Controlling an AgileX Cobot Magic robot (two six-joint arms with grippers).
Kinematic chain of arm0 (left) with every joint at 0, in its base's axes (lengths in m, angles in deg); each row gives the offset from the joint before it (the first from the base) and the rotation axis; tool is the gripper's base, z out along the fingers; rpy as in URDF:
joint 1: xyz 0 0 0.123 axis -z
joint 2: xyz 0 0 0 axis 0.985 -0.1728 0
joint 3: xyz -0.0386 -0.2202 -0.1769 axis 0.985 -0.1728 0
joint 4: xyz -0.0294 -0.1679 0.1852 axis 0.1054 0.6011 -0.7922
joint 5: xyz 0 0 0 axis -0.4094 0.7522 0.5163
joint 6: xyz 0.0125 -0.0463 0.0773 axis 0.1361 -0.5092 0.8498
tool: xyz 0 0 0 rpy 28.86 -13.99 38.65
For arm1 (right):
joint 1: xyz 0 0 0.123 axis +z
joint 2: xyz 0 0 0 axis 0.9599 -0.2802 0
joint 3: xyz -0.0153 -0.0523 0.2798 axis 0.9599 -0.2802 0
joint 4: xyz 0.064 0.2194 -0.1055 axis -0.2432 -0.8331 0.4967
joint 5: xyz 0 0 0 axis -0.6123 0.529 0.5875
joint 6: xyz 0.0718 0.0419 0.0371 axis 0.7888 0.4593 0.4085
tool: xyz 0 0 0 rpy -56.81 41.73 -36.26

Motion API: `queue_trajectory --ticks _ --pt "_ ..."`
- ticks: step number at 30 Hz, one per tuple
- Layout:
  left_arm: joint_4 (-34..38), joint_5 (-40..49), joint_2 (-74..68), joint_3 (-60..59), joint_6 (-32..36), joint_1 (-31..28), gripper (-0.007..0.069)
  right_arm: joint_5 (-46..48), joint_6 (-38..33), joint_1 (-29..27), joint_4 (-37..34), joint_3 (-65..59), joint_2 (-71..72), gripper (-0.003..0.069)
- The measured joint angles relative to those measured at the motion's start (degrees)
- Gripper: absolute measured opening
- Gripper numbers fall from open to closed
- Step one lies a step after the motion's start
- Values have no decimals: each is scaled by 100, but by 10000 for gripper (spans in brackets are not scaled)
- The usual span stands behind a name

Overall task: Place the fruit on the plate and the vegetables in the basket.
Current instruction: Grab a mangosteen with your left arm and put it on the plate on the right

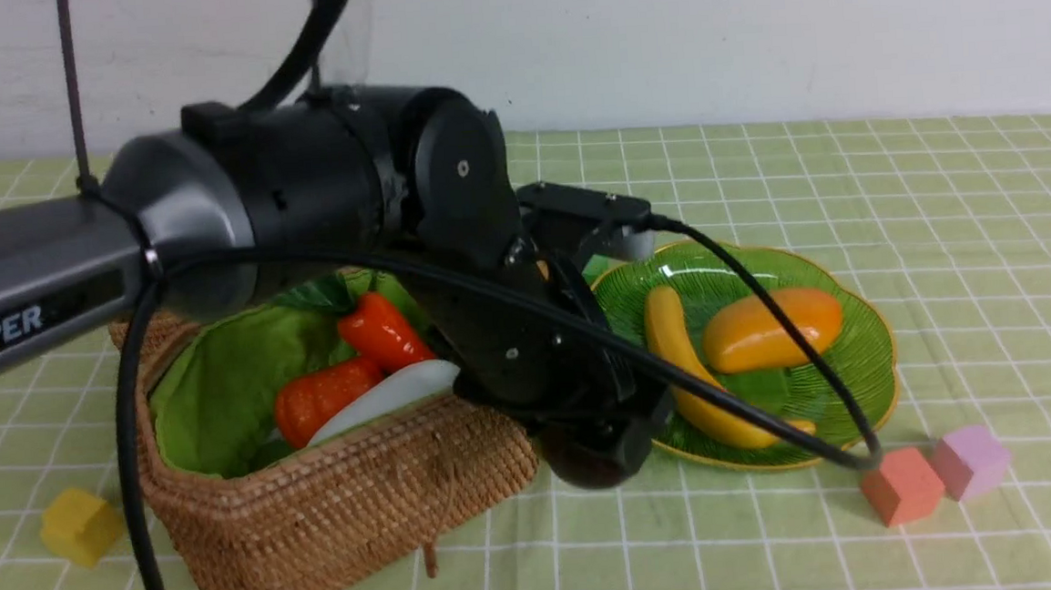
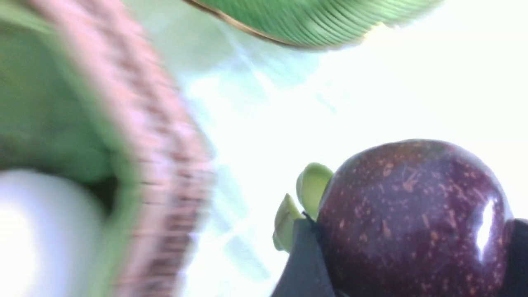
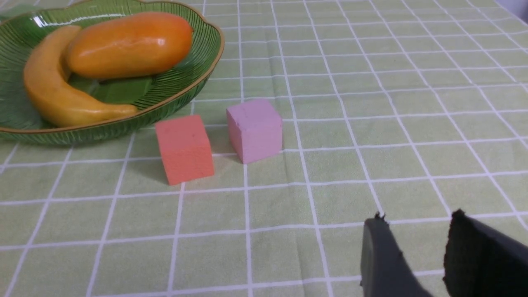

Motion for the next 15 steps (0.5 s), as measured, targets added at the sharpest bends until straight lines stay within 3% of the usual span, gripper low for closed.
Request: queue_trajectory --ticks 5,10,15 --pt "-250 -109 -177 88 -33 -6 543 0 0 0 0 0 0 240" --pt "202 -1806 -486 92 -50 -6 543 0 0 0 0 0 0 240" --pt "440 -2912 -783 94 -92 -6 543 0 0 0 0 0 0 240"
